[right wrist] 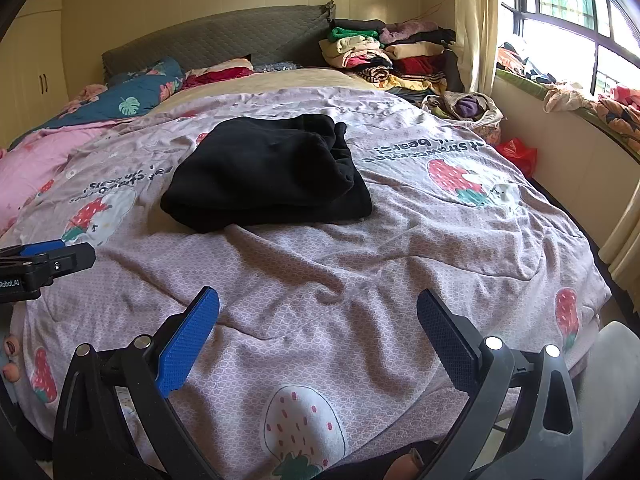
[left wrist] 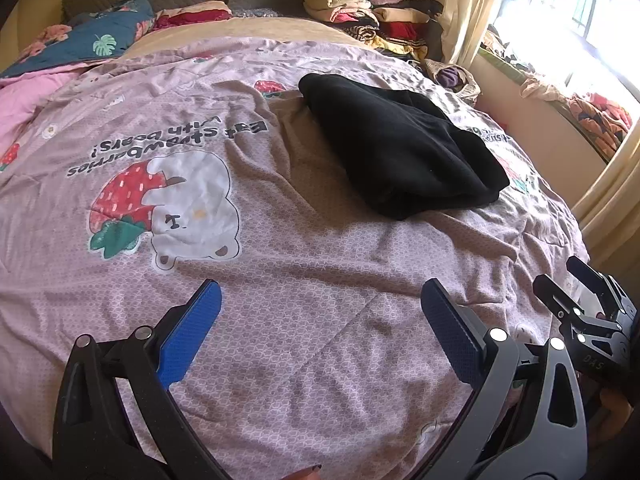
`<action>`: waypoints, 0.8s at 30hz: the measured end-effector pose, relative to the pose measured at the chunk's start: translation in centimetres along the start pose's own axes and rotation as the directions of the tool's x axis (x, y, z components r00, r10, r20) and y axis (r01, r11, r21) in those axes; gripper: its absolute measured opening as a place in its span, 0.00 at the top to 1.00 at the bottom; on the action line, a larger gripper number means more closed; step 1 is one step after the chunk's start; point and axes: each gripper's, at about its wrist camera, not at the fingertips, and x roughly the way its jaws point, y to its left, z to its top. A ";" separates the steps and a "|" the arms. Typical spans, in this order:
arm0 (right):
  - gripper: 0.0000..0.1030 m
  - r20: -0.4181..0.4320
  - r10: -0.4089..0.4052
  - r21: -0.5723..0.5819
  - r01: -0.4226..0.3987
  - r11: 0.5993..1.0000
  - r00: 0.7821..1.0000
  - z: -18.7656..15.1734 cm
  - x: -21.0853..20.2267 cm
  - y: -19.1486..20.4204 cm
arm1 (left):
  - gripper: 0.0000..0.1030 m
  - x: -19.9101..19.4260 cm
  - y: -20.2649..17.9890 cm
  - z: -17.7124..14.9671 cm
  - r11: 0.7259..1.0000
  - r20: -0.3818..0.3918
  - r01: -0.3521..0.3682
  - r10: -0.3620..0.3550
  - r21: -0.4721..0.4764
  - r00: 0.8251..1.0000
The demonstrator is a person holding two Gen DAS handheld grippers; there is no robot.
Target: Fold small clothes
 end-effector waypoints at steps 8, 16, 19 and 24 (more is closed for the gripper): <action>0.04 -0.001 -0.004 0.000 0.004 1.000 1.000 0.0 0.0 -0.2 | 0.09 0.0 0.1 0.1 1.000 -0.001 -0.008 0.008 -0.002 1.000; 0.04 -0.002 -0.005 0.009 0.005 1.000 1.000 -0.1 -0.1 -0.6 | 0.09 0.0 0.3 0.1 1.000 -0.005 -0.014 0.014 -0.004 1.000; 0.04 -0.002 -0.006 0.009 0.006 1.000 1.000 -0.1 -0.1 -0.7 | 0.09 0.0 0.3 0.1 1.000 -0.007 -0.016 0.016 -0.005 1.000; 0.04 -0.002 -0.007 0.010 0.007 1.000 1.000 -0.1 -0.1 -0.7 | 0.09 0.0 0.3 0.1 1.000 -0.009 -0.018 0.018 -0.006 1.000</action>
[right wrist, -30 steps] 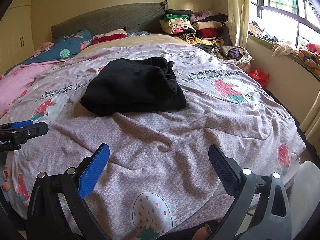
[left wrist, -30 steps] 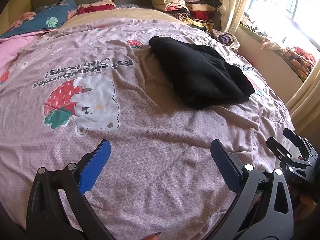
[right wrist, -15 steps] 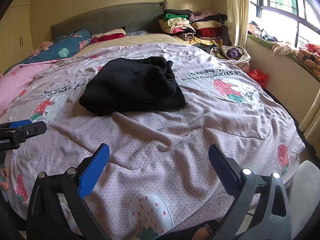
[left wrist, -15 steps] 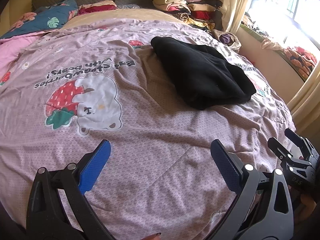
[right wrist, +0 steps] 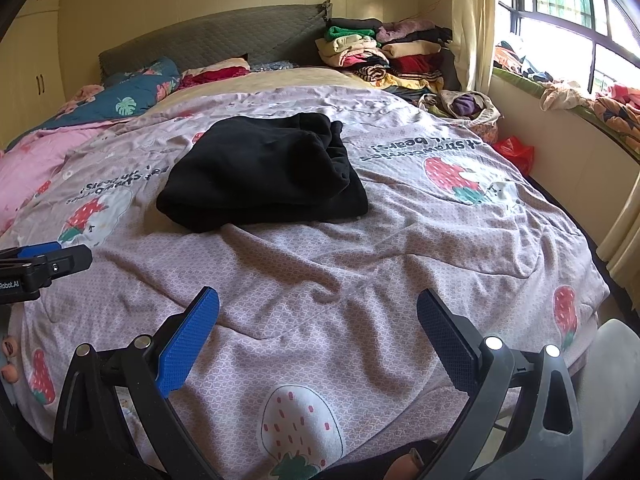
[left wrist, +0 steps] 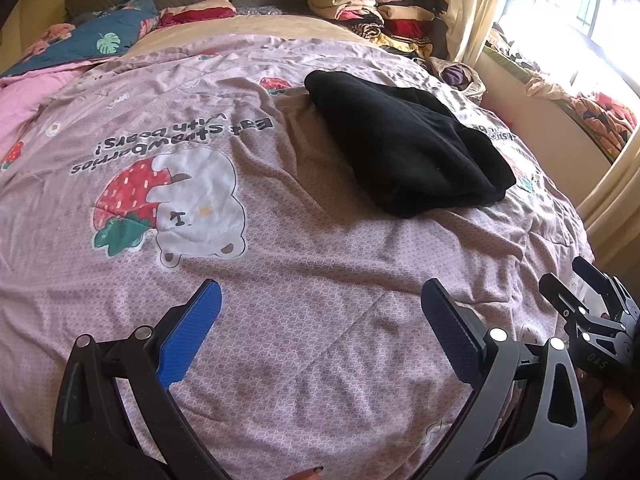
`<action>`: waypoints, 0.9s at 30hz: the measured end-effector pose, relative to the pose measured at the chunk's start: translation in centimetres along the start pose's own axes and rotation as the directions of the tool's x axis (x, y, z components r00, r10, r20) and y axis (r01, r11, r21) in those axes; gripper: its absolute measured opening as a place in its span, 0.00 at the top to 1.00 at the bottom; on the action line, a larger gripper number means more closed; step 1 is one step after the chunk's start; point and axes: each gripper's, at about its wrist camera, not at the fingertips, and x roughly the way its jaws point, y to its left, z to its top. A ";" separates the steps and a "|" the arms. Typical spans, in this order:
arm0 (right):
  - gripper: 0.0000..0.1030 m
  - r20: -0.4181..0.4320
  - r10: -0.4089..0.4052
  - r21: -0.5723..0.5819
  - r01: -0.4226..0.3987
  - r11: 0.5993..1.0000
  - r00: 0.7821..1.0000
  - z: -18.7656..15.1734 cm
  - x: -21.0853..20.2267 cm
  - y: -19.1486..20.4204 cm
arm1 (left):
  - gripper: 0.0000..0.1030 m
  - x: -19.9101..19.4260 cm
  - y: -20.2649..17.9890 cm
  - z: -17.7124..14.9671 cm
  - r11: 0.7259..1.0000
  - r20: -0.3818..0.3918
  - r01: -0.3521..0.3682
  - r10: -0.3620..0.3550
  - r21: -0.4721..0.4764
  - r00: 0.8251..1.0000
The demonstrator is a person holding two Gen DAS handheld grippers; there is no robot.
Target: Fold small clothes
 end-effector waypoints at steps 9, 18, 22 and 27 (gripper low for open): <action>0.04 0.002 -0.002 0.003 0.002 1.000 1.000 0.0 -0.1 -0.3 | 0.09 0.1 0.0 -0.1 1.000 -0.004 -0.007 0.007 -0.001 1.000; 0.04 0.012 -0.006 0.019 0.006 1.000 1.000 0.2 -0.4 -0.6 | 0.09 0.6 0.0 -0.3 1.000 -0.024 -0.020 0.020 -0.008 1.000; 0.04 0.028 -0.025 0.054 0.024 0.998 0.999 0.2 -0.9 -1.2 | 0.09 0.9 0.2 -0.3 0.999 -0.039 -0.048 0.047 -0.018 0.998; 0.04 0.067 -0.148 0.164 0.135 0.977 0.987 0.2 -2.5 -5.7 | 0.09 1.3 1.7 -0.2 0.997 -0.073 -0.043 0.038 -0.065 0.997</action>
